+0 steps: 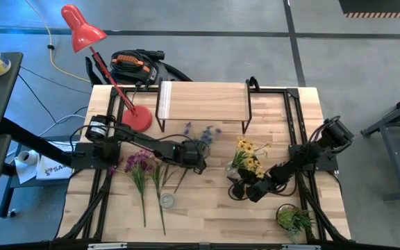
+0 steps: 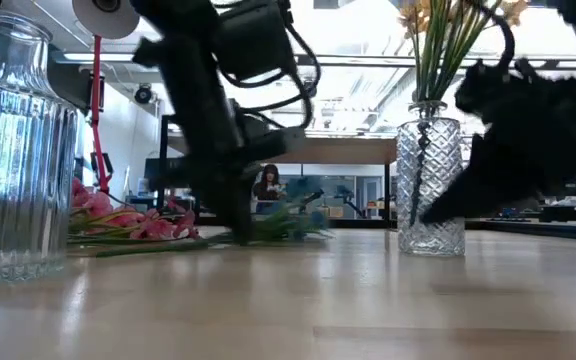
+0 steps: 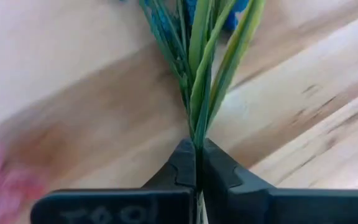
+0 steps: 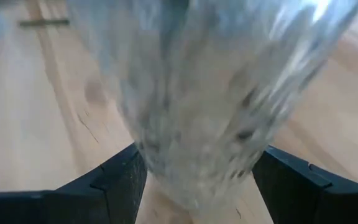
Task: Pick and place flowers into a vace then onto a shelf
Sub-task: Put the blue flowers into the top vase
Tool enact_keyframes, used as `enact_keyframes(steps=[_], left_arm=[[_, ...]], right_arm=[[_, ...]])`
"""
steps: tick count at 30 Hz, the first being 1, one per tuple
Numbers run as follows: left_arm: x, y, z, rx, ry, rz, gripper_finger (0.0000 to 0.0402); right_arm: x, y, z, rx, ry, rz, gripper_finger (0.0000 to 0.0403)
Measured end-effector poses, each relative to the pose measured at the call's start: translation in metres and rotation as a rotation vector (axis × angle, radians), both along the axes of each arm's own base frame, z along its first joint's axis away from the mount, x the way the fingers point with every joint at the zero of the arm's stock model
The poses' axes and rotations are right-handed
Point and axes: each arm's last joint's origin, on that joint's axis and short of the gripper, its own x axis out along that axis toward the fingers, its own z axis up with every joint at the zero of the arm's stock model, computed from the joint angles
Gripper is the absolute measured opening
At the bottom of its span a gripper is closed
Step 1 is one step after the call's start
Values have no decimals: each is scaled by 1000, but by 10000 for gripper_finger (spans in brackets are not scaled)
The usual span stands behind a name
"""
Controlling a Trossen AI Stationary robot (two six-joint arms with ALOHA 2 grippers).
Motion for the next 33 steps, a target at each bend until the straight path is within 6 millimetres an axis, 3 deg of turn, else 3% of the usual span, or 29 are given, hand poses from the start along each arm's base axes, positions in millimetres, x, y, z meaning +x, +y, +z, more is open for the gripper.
enact_keyframes(steps=[3, 9, 17, 24, 33], left_arm=[[15, 0, 14, 22, -113, -32, 37], [43, -5, 63, 101, -268, -92, 37], [62, -2, 124, 383, -363, -95, 37], [63, 1, 167, 593, -403, -55, 37], [49, 10, 235, 739, -647, -66, 37]], right_arm=[[-5, -2, -5, 15, 59, -7, 263], [-10, -2, -6, 21, 68, -54, 258], [-15, 7, -5, -9, 60, -10, 251], [-19, 10, -6, -8, 84, 15, 250], [-19, 7, -6, 1, 91, -14, 249]])
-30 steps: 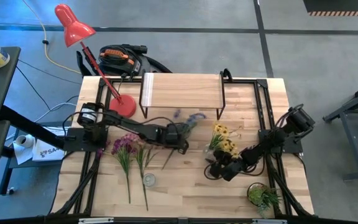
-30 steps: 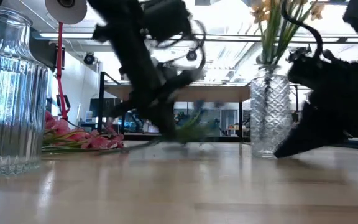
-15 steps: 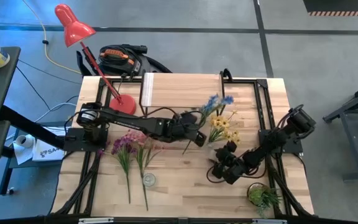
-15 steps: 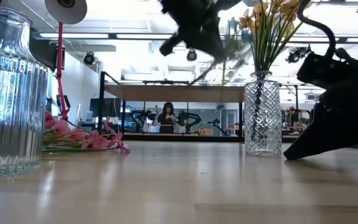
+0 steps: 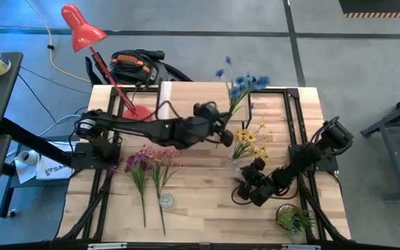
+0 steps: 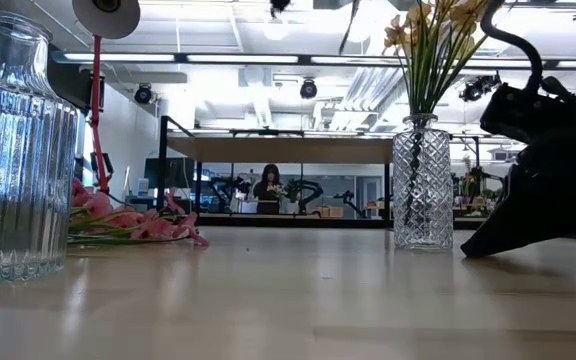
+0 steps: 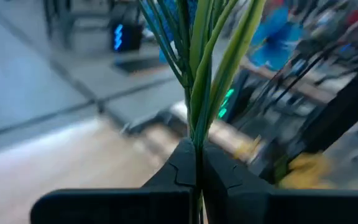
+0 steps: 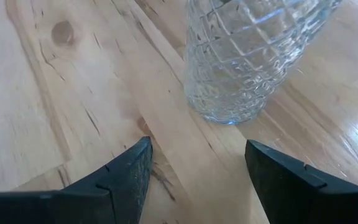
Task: Pick and place flowers into a vace then onto a shelf
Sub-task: Put the blue flowers into the top vase
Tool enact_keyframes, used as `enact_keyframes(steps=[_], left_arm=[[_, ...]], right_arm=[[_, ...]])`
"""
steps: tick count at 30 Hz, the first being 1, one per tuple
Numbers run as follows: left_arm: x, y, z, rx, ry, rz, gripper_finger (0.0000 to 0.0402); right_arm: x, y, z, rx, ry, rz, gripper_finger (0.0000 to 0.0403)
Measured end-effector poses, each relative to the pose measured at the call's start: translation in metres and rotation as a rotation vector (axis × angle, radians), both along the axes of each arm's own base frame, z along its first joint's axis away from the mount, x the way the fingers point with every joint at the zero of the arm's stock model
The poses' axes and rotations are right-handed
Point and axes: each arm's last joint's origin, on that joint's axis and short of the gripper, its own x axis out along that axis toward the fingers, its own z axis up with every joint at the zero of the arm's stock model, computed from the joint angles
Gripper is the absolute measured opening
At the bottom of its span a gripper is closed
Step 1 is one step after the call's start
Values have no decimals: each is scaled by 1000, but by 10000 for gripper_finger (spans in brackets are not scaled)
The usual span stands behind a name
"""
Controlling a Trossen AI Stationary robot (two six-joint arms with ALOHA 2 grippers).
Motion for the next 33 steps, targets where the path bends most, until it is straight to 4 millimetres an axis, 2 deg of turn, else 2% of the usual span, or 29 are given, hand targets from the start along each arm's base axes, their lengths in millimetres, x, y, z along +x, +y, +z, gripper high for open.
enact_keyframes(steps=[4, 9, 15, 18, 22, 24, 28, 33], left_arm=[[-5, -1, 17, 9, -84, -67, 37], [-6, -2, 20, 22, -95, -120, 37], [-2, -5, 1, 30, -191, -214, 37], [-2, 2, -10, 75, -265, -256, 37], [-4, 16, -16, 127, -411, -428, 37], [-6, 22, -23, 133, -431, -506, 37], [-9, 19, -53, 109, -414, -614, 37], [-24, 12, -62, 182, -568, -704, 44]], right_arm=[[2, -3, 0, 17, 18, -4, 250], [2, -3, 0, 15, 11, -8, 250], [2, -3, 0, 15, 12, -8, 250], [2, -3, 0, 16, 12, -7, 250], [2, -2, 0, 22, 16, -4, 250], [2, -2, 0, 25, 18, -2, 250], [2, -2, 0, 27, 19, -2, 249], [2, -2, 0, 27, 20, -3, 249]])
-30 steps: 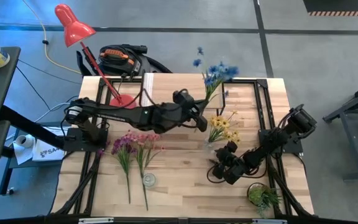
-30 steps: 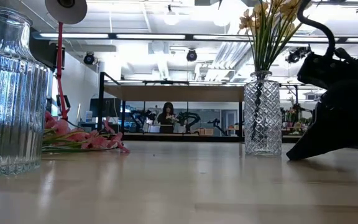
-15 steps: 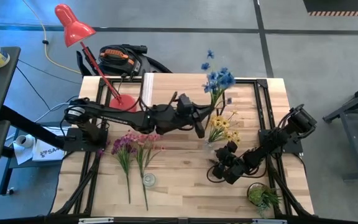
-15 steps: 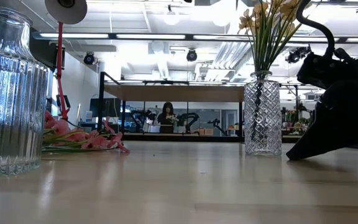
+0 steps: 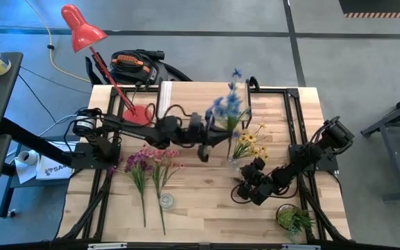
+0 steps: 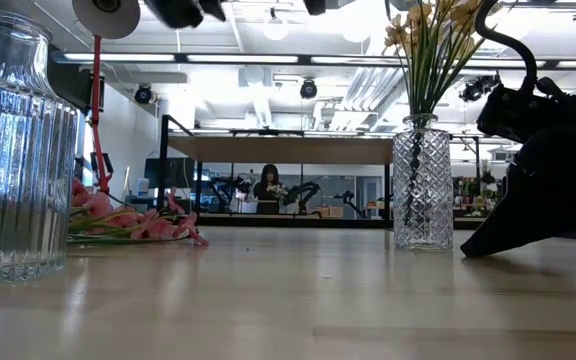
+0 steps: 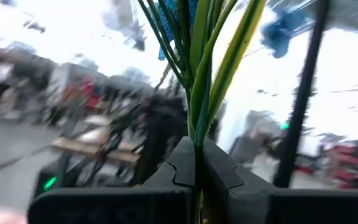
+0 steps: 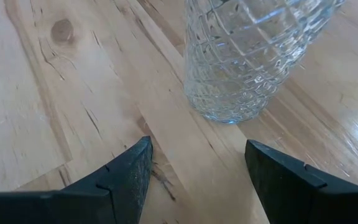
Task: Pick and place flowers into a vace then onto a shelf
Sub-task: Put the blue flowers into the top vase
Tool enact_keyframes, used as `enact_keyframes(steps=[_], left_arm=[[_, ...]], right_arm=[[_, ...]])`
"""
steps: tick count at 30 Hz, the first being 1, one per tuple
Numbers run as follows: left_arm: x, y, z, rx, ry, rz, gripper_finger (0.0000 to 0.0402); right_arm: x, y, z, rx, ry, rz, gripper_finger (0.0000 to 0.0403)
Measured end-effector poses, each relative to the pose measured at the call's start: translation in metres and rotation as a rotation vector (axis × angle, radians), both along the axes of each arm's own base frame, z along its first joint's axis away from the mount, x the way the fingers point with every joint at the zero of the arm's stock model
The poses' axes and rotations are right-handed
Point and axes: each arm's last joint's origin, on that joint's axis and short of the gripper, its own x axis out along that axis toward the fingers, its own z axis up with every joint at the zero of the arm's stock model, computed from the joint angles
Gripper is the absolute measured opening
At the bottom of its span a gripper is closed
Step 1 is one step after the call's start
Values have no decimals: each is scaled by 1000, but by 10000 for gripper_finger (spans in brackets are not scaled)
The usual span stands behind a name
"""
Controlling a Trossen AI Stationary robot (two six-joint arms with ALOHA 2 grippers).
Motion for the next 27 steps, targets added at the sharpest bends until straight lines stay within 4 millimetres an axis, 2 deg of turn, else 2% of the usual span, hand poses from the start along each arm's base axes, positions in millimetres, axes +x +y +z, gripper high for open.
enact_keyframes(steps=[7, 12, 16, 21, 27], left_arm=[[-9, -5, -18, 183, -69, -115, 38], [5, -3, -41, 272, -60, -109, 38], [19, 7, -57, 296, -120, -137, 39], [36, 20, -70, 298, -151, -177, 38], [48, 21, -80, 318, -148, -193, 39]], right_arm=[[0, 0, 0, 5, 3, 2, 250], [0, 0, 0, 6, 3, 3, 249], [0, 0, 0, 13, 7, 4, 249], [1, -1, 0, 21, 13, 3, 249], [1, -1, 0, 20, 12, 3, 249]])
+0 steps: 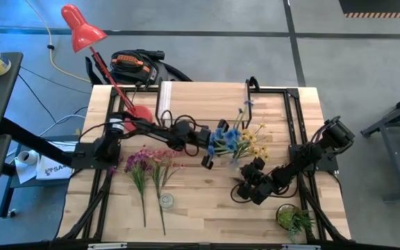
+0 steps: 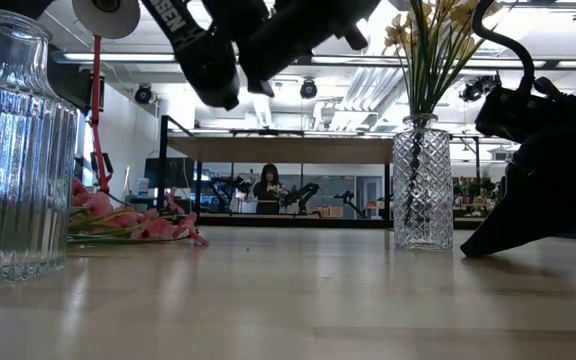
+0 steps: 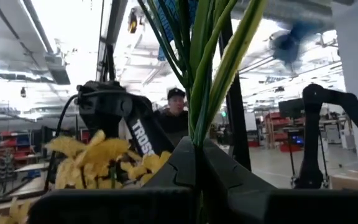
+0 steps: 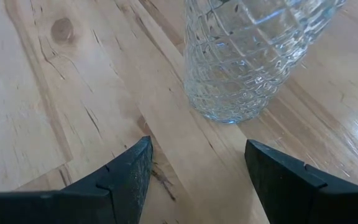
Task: Pick and place flowers into a vace then onto a shelf
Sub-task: Put the blue flowers into the top vase
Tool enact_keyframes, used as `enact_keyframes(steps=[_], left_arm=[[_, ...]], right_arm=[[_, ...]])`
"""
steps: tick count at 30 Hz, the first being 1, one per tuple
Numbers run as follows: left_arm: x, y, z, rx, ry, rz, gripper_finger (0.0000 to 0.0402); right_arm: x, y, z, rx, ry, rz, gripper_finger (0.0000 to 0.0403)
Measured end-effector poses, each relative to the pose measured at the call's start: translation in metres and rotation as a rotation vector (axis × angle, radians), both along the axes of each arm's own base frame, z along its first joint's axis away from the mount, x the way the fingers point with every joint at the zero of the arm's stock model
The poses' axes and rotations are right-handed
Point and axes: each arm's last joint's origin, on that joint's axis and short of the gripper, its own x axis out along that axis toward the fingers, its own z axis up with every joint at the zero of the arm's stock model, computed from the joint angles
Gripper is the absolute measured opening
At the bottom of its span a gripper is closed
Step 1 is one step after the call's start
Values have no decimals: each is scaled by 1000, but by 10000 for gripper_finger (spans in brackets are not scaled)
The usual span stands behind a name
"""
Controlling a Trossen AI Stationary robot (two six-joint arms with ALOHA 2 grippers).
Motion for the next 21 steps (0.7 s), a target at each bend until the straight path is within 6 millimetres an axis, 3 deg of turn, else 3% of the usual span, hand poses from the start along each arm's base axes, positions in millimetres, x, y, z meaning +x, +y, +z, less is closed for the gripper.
enact_keyframes(steps=[6, 21], left_arm=[[4, 7, -9, 10, 44, 27, 38], [1, 14, -5, -25, 19, 13, 38]], right_arm=[[0, 0, 0, 3, 3, 2, 249], [0, 0, 0, 3, 5, 2, 249]])
